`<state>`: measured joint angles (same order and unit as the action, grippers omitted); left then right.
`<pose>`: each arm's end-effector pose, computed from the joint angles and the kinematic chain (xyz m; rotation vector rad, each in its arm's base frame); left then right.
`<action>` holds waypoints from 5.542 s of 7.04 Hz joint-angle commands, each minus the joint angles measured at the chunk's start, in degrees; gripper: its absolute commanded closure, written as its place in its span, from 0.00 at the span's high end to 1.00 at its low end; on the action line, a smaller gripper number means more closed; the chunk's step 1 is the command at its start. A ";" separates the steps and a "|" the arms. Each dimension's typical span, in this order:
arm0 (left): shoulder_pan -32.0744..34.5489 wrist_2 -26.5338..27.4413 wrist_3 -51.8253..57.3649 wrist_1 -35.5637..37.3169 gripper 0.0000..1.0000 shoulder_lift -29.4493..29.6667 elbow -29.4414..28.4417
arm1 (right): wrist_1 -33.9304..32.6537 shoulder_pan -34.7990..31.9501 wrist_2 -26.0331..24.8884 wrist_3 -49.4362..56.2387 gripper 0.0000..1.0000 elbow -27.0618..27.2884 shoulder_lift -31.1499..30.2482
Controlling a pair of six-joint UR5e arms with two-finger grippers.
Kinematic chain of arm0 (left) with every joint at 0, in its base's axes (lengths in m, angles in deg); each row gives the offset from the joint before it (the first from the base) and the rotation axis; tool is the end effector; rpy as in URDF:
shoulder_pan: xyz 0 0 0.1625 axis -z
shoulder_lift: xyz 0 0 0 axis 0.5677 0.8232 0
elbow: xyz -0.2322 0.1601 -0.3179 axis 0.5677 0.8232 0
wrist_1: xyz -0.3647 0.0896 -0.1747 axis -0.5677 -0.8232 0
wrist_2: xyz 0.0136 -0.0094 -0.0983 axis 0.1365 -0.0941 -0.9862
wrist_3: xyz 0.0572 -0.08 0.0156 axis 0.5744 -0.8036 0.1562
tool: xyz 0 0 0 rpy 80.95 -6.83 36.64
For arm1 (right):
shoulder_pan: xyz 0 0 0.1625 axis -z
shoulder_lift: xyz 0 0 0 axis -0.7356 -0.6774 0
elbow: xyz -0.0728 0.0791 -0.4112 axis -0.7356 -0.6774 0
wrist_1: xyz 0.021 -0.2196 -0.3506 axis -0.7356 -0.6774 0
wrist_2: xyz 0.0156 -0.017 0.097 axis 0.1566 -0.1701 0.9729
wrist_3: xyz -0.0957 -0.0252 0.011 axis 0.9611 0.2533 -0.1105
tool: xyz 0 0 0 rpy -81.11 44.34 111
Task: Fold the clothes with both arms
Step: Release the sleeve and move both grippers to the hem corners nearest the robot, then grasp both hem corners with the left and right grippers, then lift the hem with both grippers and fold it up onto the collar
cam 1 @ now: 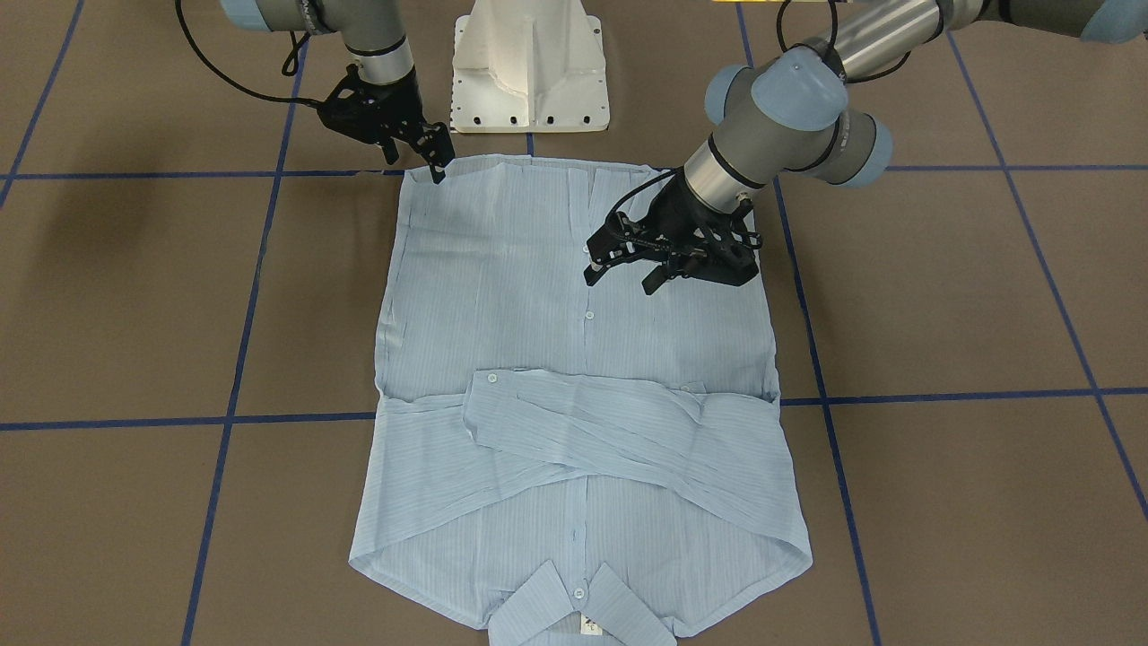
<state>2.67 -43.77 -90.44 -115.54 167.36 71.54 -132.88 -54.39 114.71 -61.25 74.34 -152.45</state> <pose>0.4615 -0.4673 0.2515 0.1078 1.3299 -0.2276 -0.5213 -0.2053 0.3307 -0.0822 -0.8076 0.6003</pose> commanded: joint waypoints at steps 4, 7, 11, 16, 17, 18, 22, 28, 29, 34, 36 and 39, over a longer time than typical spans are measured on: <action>0.01 0.00 -0.08 -0.09 0.99 -0.46 0.10 | -0.09 0.35 -0.31 -0.04 0.00 -0.48 -0.68; 0.27 -0.08 -0.17 -0.09 0.99 -0.99 0.71 | -0.01 -0.26 -0.05 0.40 0.00 0.57 -0.51; -1.47 4.71 -1.14 4.55 0.99 -14.64 11.21 | -0.09 -1.32 0.48 0.49 0.00 3.03 -0.59; -15.72 17.67 -6.67 7.83 0.98 -33.42 20.31 | -0.01 -1.41 0.39 0.49 0.00 2.95 -0.68; -17.21 16.71 -8.76 7.82 0.94 -33.34 20.40 | -0.09 -1.32 0.39 0.49 0.00 2.95 -0.60; -17.66 16.53 -8.96 7.91 0.91 -33.34 20.57 | -0.01 -1.32 0.39 0.49 0.00 2.95 -0.51; -19.06 15.21 -11.33 8.17 0.71 -33.16 20.66 | -0.09 -1.32 0.39 0.40 0.00 2.95 -0.59; -18.63 11.80 -12.74 10.44 0.00 -34.03 26.25 | -0.09 -1.41 0.39 0.40 0.00 4.26 -0.68; -18.71 9.87 -12.83 13.33 0.00 -33.69 29.77 | -0.09 -1.84 0.39 0.40 0.00 6.79 -2.07; -8.41 1.46 -17.06 18.02 0.00 -32.64 39.39 | -3.78 -7.18 0.48 0.75 0.00 15.69 -6.48; 3.99 -2.72 -9.71 19.58 0.00 -24.52 32.93 | -4.57 -13.67 0.83 2.32 0.00 13.33 -0.81; 16.68 -2.90 -1.60 26.28 0.00 -7.26 14.82 | -10.20 -32.46 14.84 12.93 0.00 1.75 12.83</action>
<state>14.68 -46.49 -95.17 -90.72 155.04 92.71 -142.14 -79.63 123.56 -52.63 80.45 -143.54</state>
